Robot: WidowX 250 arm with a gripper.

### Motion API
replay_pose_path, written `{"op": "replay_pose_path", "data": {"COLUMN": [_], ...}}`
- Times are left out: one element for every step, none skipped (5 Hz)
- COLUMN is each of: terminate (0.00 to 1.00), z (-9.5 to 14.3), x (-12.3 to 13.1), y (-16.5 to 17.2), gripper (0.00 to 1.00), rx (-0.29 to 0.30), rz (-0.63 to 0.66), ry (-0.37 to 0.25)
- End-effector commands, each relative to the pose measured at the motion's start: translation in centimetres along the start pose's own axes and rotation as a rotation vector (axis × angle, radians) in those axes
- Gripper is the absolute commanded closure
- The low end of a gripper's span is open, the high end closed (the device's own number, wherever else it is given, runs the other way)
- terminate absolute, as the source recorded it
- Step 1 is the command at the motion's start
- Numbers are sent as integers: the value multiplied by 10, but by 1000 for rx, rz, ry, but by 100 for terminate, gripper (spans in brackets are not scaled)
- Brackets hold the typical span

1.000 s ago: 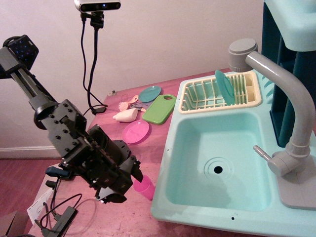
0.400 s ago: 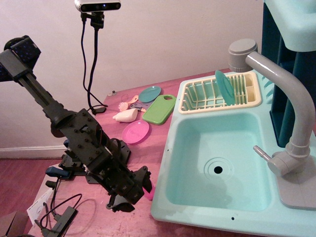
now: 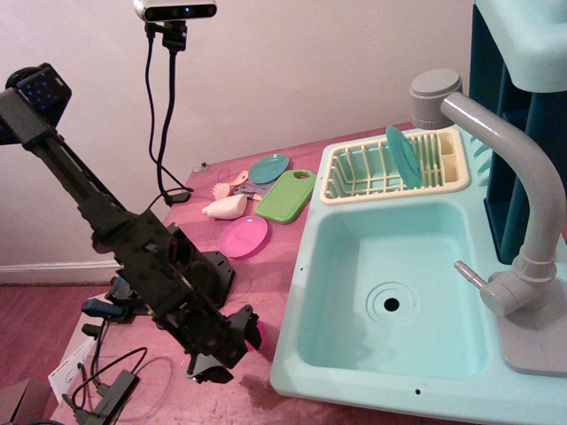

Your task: Put cup from anywhere into sink

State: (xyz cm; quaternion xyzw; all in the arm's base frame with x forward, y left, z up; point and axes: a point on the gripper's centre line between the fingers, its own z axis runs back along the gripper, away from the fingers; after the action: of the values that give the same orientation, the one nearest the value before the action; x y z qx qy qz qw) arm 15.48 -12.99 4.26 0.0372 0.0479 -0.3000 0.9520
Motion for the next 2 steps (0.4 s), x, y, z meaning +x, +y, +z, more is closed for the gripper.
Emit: {"op": "replay_pose_path", "data": {"terminate": [0,0], "z": [7,7], "x": [-7,-12], "y": [-3,-3], "gripper": [0,100], "rx": [13,42], "rz": [17,39], "ry": [-64,-51]}}
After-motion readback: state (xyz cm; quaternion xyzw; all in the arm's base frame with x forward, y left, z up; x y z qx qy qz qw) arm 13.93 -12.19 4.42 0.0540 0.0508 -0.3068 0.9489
